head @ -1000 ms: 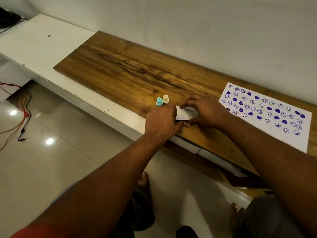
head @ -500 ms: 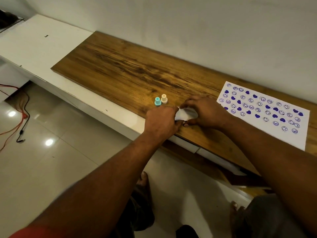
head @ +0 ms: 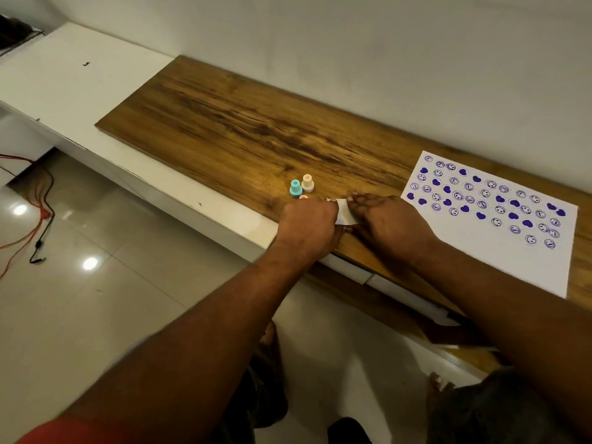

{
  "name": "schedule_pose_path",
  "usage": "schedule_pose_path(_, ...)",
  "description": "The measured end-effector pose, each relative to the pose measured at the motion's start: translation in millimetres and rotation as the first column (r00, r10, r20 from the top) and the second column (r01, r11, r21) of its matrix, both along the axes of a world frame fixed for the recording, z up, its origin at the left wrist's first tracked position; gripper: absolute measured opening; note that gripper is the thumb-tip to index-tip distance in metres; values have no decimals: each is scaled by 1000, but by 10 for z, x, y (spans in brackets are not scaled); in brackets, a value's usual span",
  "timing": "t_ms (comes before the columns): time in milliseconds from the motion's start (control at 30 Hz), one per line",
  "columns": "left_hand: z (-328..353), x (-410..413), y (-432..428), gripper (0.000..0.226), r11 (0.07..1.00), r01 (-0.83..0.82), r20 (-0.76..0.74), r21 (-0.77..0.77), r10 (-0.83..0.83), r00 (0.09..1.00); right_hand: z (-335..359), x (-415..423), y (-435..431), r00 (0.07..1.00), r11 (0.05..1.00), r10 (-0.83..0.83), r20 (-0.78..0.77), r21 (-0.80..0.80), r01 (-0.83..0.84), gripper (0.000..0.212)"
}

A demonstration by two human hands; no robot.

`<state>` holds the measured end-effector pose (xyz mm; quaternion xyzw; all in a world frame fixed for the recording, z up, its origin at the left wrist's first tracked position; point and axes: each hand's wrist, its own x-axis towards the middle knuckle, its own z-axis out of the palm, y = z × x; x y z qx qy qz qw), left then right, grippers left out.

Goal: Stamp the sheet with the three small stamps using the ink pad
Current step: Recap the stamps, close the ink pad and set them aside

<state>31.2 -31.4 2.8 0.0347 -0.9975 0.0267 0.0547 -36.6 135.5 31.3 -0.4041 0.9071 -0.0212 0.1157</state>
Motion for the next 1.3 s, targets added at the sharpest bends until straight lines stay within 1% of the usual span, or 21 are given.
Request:
schedule_pose_path(233, 64, -2, 36, 31, 1000, -16, 53, 9, 15, 998, -96, 77, 74, 996, 997, 46, -79, -59, -51, 56)
schedule_pose_path(333, 91, -42, 35, 30, 1000, -30, 52, 3, 30, 998, -35, 34, 105, 998, 994, 48, -34, -101, -51, 58)
schedule_pose_path(400, 97, -53, 25, 34, 1000, -22, 46, 10, 22, 999, 13, -15, 117, 998, 988, 57, 5, -143, -56, 57)
schedule_pose_path(500, 95, -52, 21, 39, 1000, -7, 34, 11, 6, 999, 53, -62, 130, 998, 985, 64, 14, -163, -61, 55)
schedule_pose_path(767, 83, -66, 29, 42, 999, 2, 28, 41, -3, 1000, 52, -66, 122, 998, 989, 56, -2, -140, -56, 56)
schedule_pose_path(1067, 88, -70, 85, 34, 1000, -12, 92, -23, 14, 996, 114, 38, 43, 994, 996, 72, -79, -40, -76, 52)
schedule_pose_path(1167, 70, -87, 88, 30, 999, -21, 113, -29, 24, 993, 119, 44, 35, 996, 997, 66, -67, -42, -69, 51)
schedule_pose_path(1300, 72, -116, 76, 35, 999, -22, 178, -33, 28, 984, 108, 39, 69, 999, 997, 37, -24, -69, -38, 53)
